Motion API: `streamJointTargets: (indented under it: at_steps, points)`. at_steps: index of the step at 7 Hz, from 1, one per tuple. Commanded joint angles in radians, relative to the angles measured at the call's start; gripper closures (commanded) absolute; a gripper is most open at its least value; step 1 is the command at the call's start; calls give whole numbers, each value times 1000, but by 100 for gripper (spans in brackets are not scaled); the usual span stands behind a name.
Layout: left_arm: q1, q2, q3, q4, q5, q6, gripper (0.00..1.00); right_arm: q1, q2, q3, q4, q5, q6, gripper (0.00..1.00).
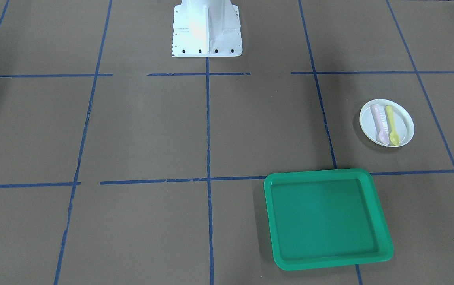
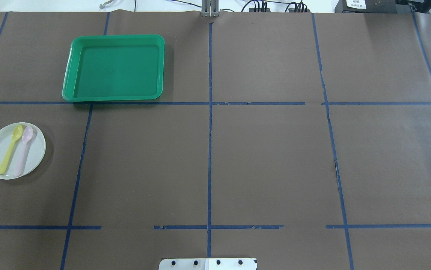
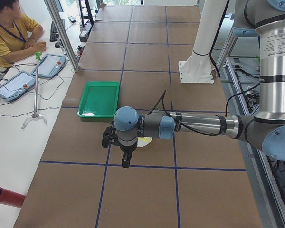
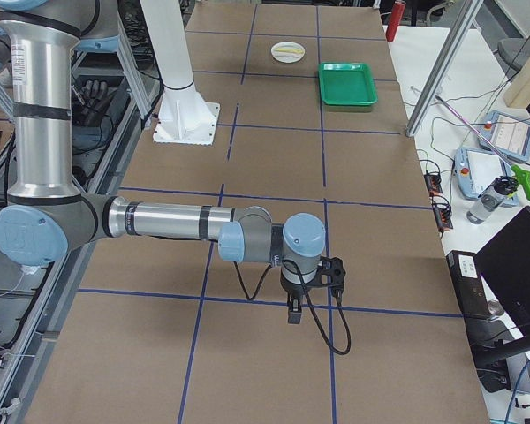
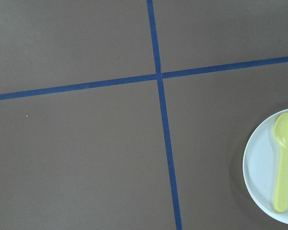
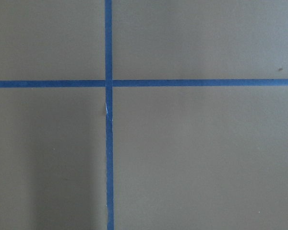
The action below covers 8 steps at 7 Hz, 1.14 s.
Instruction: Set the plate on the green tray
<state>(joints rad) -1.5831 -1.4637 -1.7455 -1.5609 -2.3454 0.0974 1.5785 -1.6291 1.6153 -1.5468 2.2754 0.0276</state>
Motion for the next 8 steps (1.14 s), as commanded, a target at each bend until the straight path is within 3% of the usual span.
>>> streamJointTargets:
  at_steps: [1,5,6,8]
  points:
    - [0,-4,9,1,0,-7,0,0,0,0,1,1,0,0]
    - [14,-7,20,-19,0,-42,0,0,0,0,1,-1,0,0]
    - [68,-6,59,-75,-2,-91,0,0,0,0,1,-1,0,0]
    - [177,-4,171,-383,-3,-321,0,0,0,0,1,-1,0,0]
